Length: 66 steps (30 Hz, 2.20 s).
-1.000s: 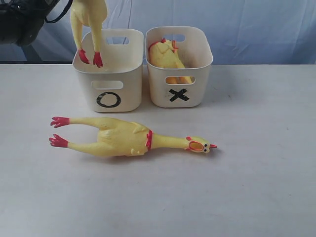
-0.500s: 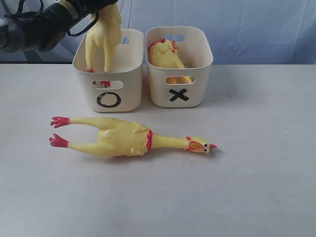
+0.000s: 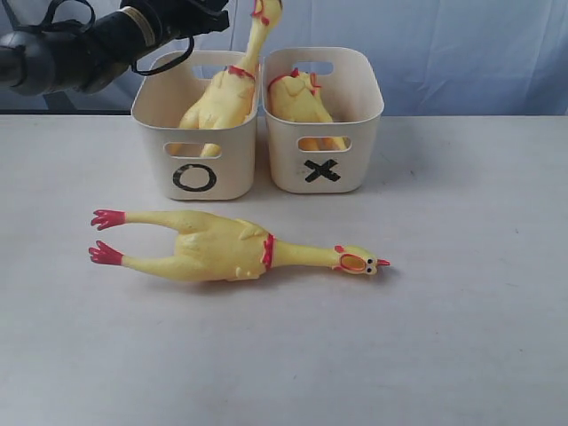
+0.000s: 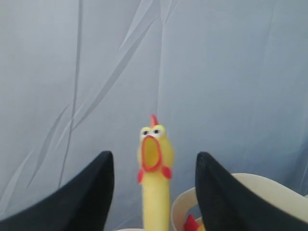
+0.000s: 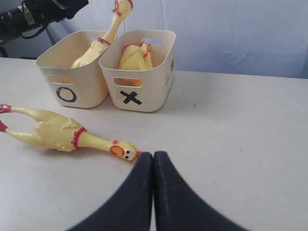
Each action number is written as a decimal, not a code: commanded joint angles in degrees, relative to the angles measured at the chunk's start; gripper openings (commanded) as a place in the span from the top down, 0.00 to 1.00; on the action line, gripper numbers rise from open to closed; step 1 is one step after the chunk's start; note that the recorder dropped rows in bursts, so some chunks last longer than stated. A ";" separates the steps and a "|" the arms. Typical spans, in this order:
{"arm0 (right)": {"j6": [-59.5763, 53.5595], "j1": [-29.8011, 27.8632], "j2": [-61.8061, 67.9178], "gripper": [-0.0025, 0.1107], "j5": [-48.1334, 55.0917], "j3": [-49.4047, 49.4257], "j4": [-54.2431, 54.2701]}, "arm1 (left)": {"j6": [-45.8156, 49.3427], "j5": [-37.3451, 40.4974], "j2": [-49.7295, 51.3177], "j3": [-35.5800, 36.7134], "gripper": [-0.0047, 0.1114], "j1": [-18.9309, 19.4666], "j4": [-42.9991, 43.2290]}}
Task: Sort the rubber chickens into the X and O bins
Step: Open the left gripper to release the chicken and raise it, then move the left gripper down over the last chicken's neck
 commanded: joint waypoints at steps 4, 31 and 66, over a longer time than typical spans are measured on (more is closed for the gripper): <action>-0.27 -0.21 -0.24 0.98 -0.12 0.23 -0.32 | -2.74 1.65 -0.47 -0.46 0.52 -0.17 0.49; -0.27 -0.21 -0.24 0.98 -0.12 0.23 -0.21 | -37.93 -3.79 -17.77 9.09 0.96 0.54 57.29; -0.27 -0.21 -0.24 0.98 -0.12 0.23 -0.21 | -23.64 8.16 -25.02 34.67 0.96 -21.14 57.29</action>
